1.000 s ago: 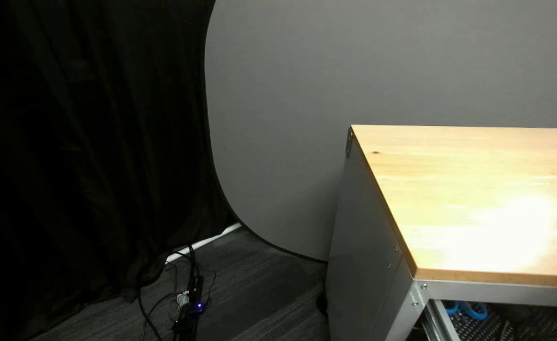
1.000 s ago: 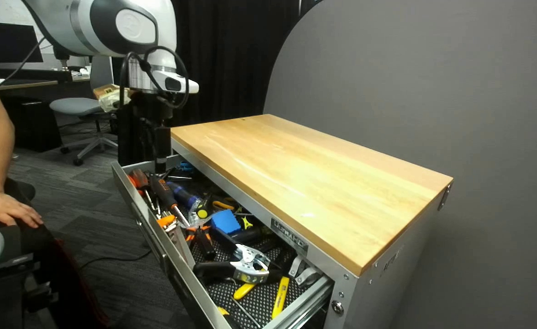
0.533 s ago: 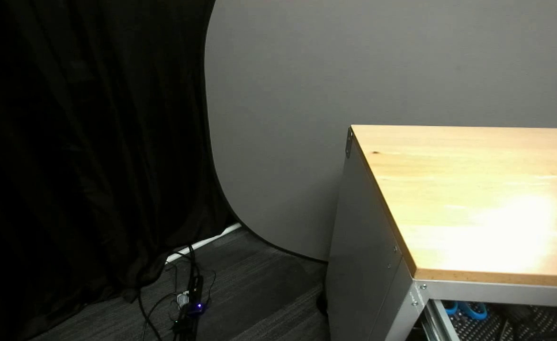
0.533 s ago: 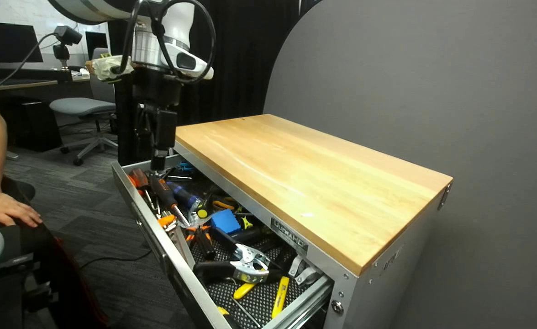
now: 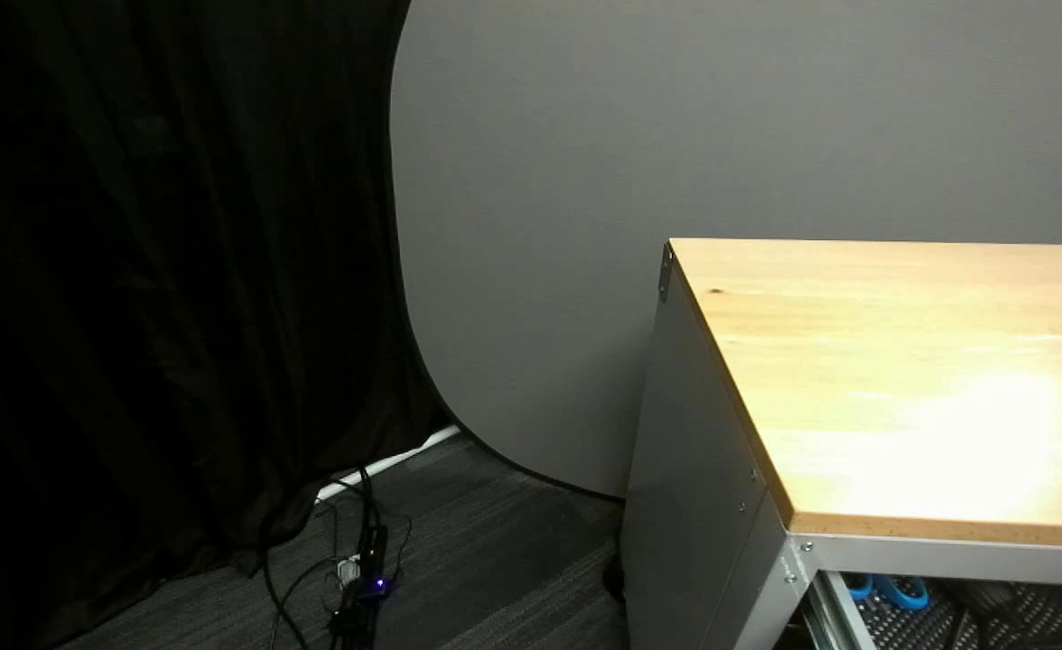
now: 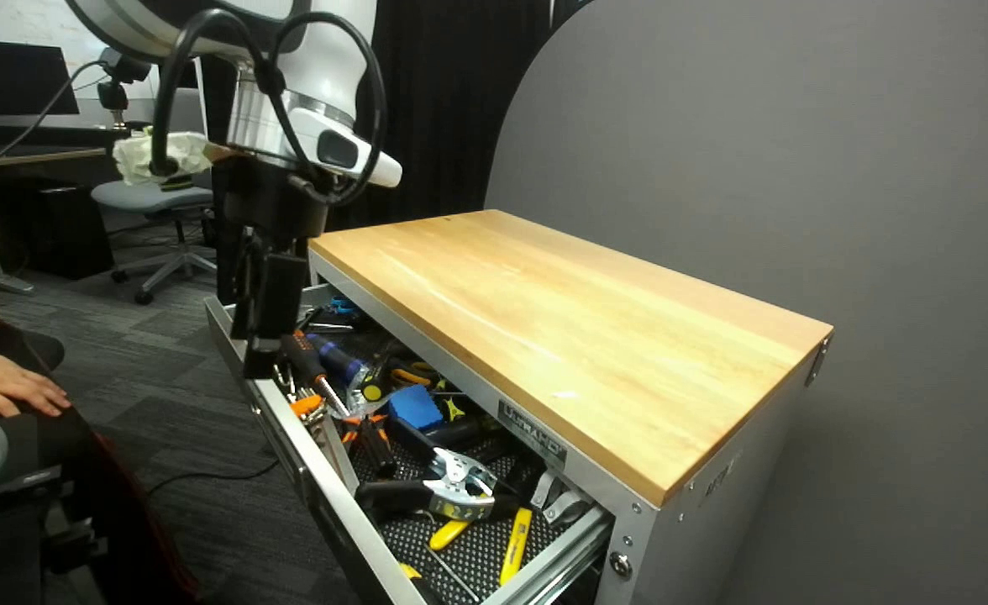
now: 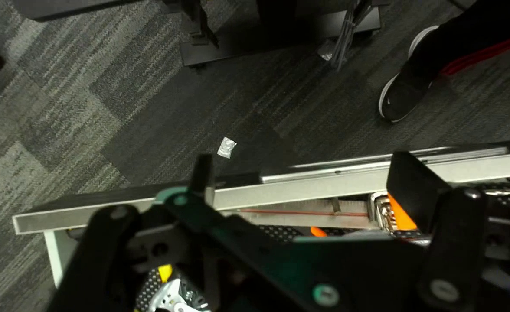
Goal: Put the screwdriver in the drawer and close it
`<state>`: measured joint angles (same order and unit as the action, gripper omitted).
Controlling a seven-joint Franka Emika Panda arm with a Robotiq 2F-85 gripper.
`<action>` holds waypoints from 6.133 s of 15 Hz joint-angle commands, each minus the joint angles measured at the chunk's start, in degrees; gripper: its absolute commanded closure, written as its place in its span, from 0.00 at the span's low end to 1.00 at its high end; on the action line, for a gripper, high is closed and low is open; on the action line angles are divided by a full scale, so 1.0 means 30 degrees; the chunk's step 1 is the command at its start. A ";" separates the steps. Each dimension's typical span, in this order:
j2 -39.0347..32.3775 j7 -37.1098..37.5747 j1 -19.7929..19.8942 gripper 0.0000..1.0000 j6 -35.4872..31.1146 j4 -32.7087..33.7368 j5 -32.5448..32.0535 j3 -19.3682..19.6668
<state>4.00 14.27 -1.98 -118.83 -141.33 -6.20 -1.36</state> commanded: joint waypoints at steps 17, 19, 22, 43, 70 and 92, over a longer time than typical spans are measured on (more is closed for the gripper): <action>-0.2855 -0.0636 0.0899 0.00 -0.3245 -0.2551 -0.0227 0.0655; -0.3657 -0.0745 0.0731 0.25 -0.3483 -0.2213 -0.0238 0.0574; -0.4820 -0.0805 0.0363 0.44 -0.3782 -0.1545 -0.0091 0.0357; -0.9583 -0.0189 -0.2318 1.00 -0.5250 0.2581 -0.1631 0.0197; -0.7257 0.0047 -0.1669 0.99 -1.2847 0.4063 0.4275 -0.0430; -0.2611 -0.1596 -0.2396 0.10 0.6433 1.1419 0.1842 -0.2240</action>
<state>-3.70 10.90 -8.95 -104.88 -111.28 -0.67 -7.58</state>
